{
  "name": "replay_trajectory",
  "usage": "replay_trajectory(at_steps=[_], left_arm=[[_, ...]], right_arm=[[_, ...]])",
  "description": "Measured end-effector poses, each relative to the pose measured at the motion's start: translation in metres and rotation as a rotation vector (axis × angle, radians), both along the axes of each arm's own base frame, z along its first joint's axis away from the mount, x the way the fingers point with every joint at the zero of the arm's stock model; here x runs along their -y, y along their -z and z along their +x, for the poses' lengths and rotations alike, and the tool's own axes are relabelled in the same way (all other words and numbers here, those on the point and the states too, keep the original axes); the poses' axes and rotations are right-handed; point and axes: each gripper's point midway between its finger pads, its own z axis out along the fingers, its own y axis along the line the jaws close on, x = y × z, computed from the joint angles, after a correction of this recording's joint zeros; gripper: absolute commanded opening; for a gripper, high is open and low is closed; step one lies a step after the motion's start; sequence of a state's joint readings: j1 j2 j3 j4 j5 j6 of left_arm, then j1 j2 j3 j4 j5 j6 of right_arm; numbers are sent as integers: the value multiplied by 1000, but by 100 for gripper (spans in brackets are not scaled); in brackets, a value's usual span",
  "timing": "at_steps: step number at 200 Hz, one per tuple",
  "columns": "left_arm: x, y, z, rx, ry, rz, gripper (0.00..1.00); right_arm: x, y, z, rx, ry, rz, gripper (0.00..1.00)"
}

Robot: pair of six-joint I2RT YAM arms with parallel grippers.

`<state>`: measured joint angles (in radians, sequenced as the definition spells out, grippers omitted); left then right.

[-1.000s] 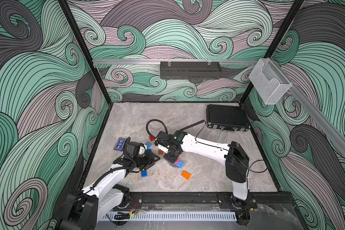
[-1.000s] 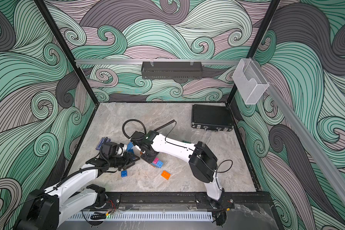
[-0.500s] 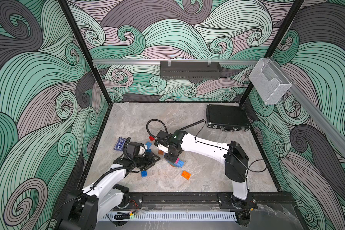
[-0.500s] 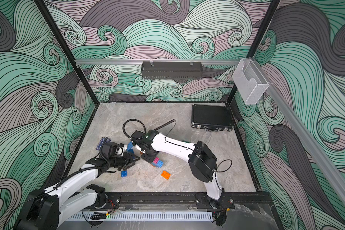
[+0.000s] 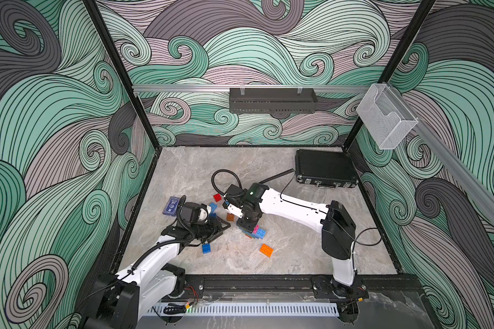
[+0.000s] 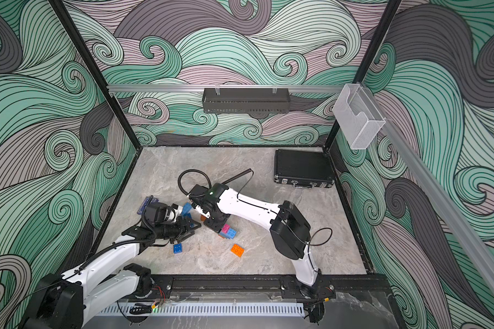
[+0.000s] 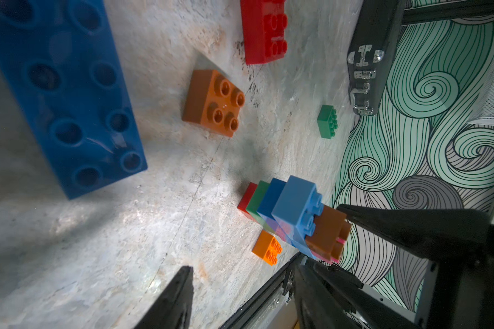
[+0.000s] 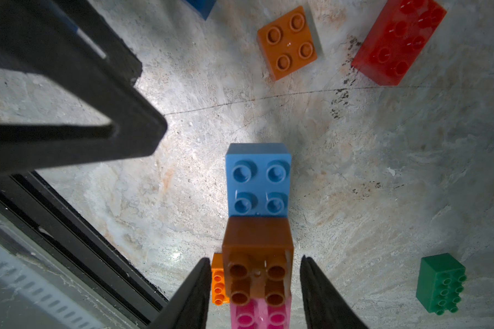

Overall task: Assemble a heart with lego
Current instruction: Assemble the lego brick with the lego brick.

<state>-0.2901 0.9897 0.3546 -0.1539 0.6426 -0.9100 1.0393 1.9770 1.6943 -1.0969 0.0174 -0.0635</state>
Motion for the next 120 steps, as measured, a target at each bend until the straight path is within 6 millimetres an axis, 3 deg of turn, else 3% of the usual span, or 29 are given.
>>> replay_trajectory(at_steps=[32, 79, 120], left_arm=[[4, -4, 1, 7, 7, -24, 61], [14, -10, 2, 27, 30, -50, 61], [25, -4, -3, 7, 66, -51, 62]], right_arm=[[-1, -6, -1, -15, 10, 29, 53], [7, -38, 7, 20, 69, 128, 46], [15, -29, 11, 14, 105, 120, 41]])
